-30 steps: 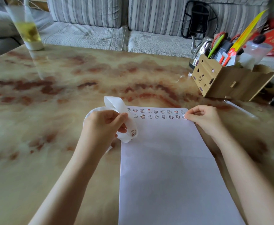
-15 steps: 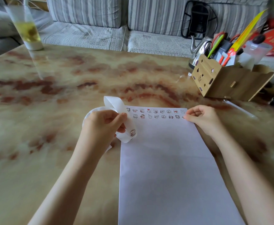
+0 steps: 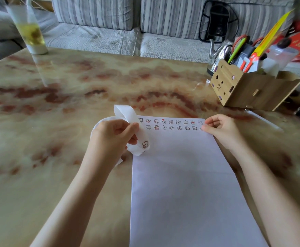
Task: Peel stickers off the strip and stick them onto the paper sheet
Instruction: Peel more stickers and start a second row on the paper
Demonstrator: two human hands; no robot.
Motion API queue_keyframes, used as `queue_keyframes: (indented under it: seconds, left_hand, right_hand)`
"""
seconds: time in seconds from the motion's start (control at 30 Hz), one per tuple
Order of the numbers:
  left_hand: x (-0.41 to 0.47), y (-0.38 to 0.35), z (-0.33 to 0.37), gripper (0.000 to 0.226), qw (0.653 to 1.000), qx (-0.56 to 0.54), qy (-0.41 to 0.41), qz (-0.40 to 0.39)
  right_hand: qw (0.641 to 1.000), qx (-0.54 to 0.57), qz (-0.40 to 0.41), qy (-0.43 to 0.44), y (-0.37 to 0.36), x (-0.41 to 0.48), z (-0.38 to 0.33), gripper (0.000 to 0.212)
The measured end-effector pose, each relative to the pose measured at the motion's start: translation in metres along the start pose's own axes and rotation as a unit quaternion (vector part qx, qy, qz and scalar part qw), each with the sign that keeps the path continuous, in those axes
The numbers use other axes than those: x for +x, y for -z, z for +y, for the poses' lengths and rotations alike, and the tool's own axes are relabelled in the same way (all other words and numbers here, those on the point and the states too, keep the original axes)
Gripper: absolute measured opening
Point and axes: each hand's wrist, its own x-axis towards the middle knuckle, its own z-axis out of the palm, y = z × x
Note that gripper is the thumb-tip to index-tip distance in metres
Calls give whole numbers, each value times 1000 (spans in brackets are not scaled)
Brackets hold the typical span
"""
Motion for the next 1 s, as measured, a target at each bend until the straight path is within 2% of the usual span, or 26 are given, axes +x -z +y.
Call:
queue_keyframes:
  seconds: [0.43, 0.5, 0.57, 0.7, 0.77, 0.83, 0.9, 1.0]
  left_hand:
    - [1, 4, -2, 20, 1000, -26, 2, 6]
    - [2, 7, -3, 19, 999, -34, 8, 8]
    - [3, 8, -3, 19, 999, -44, 12, 11]
    - [4, 11, -2, 20, 999, -44, 13, 11]
    - [5, 13, -1, 20, 999, -52, 13, 7]
    - [5, 15, -1, 20, 998, -65, 11, 4]
    - [5, 17, 0, 21, 997, -78, 8, 2]
    - [5, 19, 2, 23, 995, -104, 16, 1]
  right_hand:
    - [999, -5, 12, 44, -1, -9, -8, 11]
    - [998, -23, 14, 65, 1, -9, -8, 4]
    - [992, -69, 13, 107, 2, -8, -7, 13]
    - [968, -176, -30, 178, -2, -12, -16, 15]
    - [970, -139, -36, 196, 0, -21, -36, 12]
    - [980, -19, -41, 196, 3, -35, -68, 11]
    - [975, 63, -83, 197, -4, -51, -99, 9]
    - [962, 37, -181, 200, -39, -72, -120, 5]
